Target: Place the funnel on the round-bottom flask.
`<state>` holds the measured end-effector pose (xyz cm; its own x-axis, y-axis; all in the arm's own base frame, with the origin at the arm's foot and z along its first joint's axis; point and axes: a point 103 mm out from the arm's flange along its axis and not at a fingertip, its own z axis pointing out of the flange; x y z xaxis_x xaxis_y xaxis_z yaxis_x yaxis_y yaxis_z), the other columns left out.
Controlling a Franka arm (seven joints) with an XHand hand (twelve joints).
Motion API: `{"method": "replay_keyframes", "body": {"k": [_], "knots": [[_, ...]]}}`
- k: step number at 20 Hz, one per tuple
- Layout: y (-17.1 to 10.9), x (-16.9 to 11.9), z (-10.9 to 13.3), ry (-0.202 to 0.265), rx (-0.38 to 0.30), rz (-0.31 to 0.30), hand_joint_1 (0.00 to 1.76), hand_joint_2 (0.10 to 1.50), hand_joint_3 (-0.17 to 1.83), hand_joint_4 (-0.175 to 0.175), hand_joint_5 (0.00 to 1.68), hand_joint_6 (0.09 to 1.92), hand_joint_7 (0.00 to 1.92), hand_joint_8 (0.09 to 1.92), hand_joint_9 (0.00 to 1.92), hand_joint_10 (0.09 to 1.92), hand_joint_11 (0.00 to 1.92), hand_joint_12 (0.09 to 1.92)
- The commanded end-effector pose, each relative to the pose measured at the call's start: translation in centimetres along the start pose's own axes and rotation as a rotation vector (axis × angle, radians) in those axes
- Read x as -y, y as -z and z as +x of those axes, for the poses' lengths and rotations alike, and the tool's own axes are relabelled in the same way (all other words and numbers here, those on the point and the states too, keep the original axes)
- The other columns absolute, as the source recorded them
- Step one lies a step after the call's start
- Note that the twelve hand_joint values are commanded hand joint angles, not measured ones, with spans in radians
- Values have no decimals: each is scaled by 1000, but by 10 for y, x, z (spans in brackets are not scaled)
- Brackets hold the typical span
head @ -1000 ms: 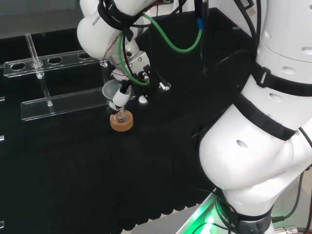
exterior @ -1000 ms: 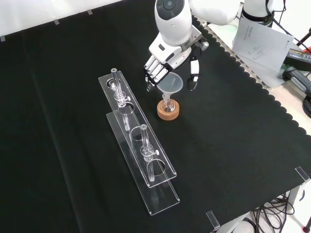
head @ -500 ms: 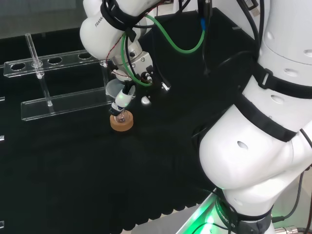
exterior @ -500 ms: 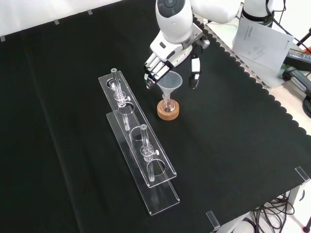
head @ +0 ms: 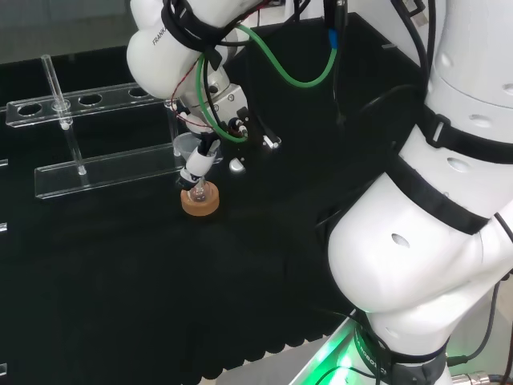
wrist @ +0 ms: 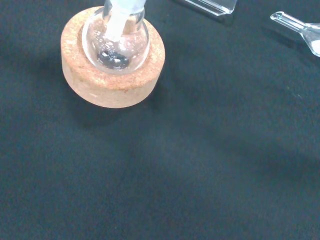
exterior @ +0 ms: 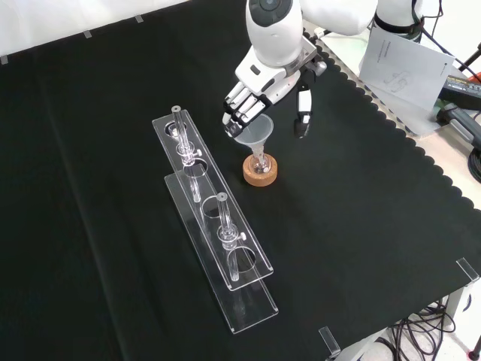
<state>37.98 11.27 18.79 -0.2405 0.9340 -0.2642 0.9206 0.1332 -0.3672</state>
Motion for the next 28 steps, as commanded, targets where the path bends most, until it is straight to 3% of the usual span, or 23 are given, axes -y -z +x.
{"method": "replay_keyframes", "body": {"k": [1, 7, 10, 13, 17, 28], "knots": [[5, 2, -1, -3, 4, -41, 416, 692, 172, -16, 0, 87, 0, 87, 0, 763, 141, 1471], [15, 9, -11, -12, -8, -90, 419, 700, 171, -21, 0, 87, 30, 87, 3, 765, 133, 1477], [23, 15, -22, -13, -41, -133, 439, 714, 168, -31, 48, 87, 118, 87, 94, 772, 162, 1466], [31, 22, -35, -13, -75, -150, 470, 736, 155, -36, 104, 87, 104, 338, 196, 731, 201, 1444], [38, 29, -54, -10, -91, -146, 500, 745, 159, -43, 174, 87, 81, 584, 299, 697, 258, 1408], [39, 21, -129, -72, -124, -131, 524, 748, 165, -40, 219, 87, 115, 636, 326, 690, 265, 1399]]}}
